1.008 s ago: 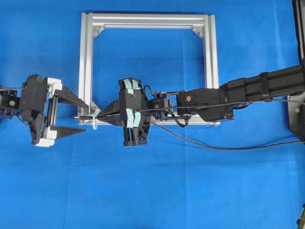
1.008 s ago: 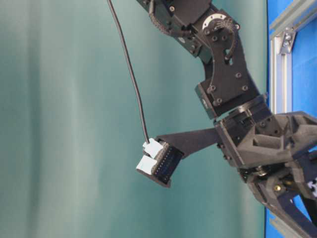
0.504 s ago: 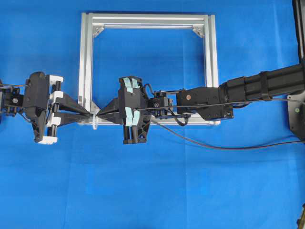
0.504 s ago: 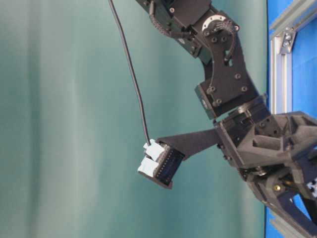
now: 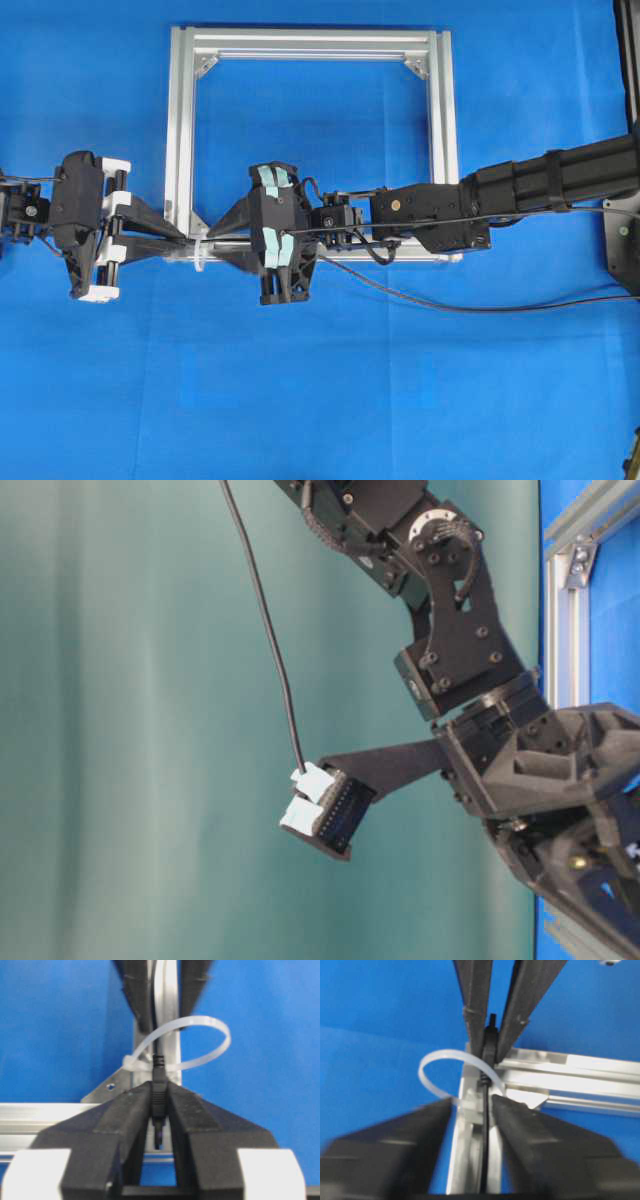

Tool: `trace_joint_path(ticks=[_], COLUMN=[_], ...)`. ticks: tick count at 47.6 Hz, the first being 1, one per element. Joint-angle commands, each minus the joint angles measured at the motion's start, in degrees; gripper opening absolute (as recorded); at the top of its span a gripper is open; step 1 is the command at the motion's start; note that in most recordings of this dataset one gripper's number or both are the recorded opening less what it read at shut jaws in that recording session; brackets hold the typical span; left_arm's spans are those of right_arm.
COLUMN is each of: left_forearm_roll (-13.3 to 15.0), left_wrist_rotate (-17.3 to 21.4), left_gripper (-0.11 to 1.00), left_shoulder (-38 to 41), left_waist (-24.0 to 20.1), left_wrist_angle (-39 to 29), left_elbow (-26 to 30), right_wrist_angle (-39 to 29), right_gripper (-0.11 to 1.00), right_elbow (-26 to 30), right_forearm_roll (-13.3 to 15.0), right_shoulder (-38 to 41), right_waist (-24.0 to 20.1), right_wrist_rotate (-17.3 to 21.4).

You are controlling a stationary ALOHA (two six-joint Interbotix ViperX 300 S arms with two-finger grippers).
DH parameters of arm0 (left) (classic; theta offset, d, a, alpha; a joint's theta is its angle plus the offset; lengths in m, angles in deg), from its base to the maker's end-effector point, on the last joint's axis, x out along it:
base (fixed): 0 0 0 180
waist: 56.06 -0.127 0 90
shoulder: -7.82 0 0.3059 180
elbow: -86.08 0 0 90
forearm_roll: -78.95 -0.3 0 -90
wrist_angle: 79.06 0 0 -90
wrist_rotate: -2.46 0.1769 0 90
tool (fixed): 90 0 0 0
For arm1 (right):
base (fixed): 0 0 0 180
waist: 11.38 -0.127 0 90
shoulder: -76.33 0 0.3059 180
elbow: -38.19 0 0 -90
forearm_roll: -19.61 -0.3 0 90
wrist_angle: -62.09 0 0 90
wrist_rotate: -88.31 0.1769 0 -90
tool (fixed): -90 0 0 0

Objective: Insert the wire through the string loop located on the left side.
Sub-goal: 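Open the right gripper and pull the cable leftward with the left gripper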

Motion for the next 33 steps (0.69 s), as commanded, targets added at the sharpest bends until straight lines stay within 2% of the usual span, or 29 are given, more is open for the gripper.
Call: trace_joint_path(ticks=[1,6,9,13,20,33], left_forearm_roll=[-0.1,-0.1,-0.1,-0.1,-0.1,-0.1], left_wrist_rotate=[0.2,0.1,0.2,0.2,0.1,-0.5], left_gripper=[0.08,0.08,0.08,0.08,0.08,0.08], left_shoulder=[-0.6,-0.7,-0.8,-1.1,-2.8,-14.8], left_waist=[-0.1,-0.2,-0.2,-0.1,-0.1,-0.1], left_wrist_angle=[0.1,0.1,0.0,0.0,-1.9,-16.6], left_elbow=[0.1,0.0,0.1,0.0,-0.5,-2.3], right_wrist_angle=[0.2,0.4,0.3,0.2,0.1,0.2], right_gripper=[0.56,0.85,0.95,0.92,0.94,0.94], right_elbow=[0.5,0.3,0.4,0.4,0.3,0.3], right_forearm_roll=[-0.3,-0.3,-0.4,-0.4,-0.4,-0.4], right_shoulder=[-1.4,-1.5,-1.5,-1.5,-1.5,-1.5], right_waist=[-0.2,-0.2,-0.2,-0.2,-0.2,-0.2], right_wrist_rotate=[0.1,0.1,0.1,0.1,0.0,-0.2])
